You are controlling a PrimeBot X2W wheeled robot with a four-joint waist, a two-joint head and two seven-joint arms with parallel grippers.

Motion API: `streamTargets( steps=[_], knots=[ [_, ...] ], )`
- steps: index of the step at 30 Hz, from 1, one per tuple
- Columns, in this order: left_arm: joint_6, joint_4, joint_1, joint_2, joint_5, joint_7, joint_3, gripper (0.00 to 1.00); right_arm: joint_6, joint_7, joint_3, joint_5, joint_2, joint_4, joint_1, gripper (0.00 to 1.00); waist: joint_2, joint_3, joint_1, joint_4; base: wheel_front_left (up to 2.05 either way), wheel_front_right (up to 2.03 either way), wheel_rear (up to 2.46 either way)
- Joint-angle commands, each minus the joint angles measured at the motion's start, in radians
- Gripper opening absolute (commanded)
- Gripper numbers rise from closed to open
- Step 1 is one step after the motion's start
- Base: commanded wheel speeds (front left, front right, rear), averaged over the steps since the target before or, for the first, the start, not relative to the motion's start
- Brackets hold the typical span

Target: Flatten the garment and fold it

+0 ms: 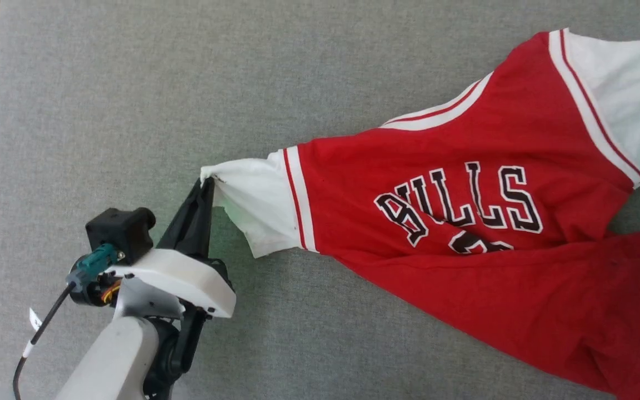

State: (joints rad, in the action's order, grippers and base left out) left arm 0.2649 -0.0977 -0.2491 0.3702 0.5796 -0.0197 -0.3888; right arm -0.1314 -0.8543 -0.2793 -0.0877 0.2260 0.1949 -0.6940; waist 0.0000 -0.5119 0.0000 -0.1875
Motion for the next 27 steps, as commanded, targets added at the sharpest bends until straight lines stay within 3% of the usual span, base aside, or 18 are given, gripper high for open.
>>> streamTargets(
  steps=[1, 12, 21, 27],
  knots=[
    [-0.002, 0.003, -0.015, -0.004, 0.006, 0.018, 0.009, 0.0, 0.001, 0.043, -0.002, -0.008, -0.004, -0.01, 0.005, 0.0, 0.0, 0.026, 0.0, 0.01, 0.0, 0.0, 0.0],
    [-0.013, 0.013, -0.088, -0.031, -0.003, 0.152, 0.055, 0.0, 0.001, 0.395, 0.037, -0.141, -0.092, -0.077, 0.052, 0.0, 0.0, 0.183, 0.0, 0.076, 0.0, 0.0, 0.0],
    [-0.056, 0.063, -0.299, -0.025, -0.017, 0.086, 0.033, 0.0, 0.001, 0.539, 0.133, -0.216, -0.134, -0.087, -0.013, 0.0, 0.0, 0.318, 0.0, 0.145, 0.0, 0.0, 0.0],
    [-0.089, 0.136, -0.484, -0.018, -0.035, 0.019, 0.015, 0.0, 0.001, 0.567, 0.21, -0.239, -0.144, -0.056, -0.097, 0.0, 0.0, 0.403, 0.0, 0.191, 0.0, 0.0, 0.0]
  ],
)
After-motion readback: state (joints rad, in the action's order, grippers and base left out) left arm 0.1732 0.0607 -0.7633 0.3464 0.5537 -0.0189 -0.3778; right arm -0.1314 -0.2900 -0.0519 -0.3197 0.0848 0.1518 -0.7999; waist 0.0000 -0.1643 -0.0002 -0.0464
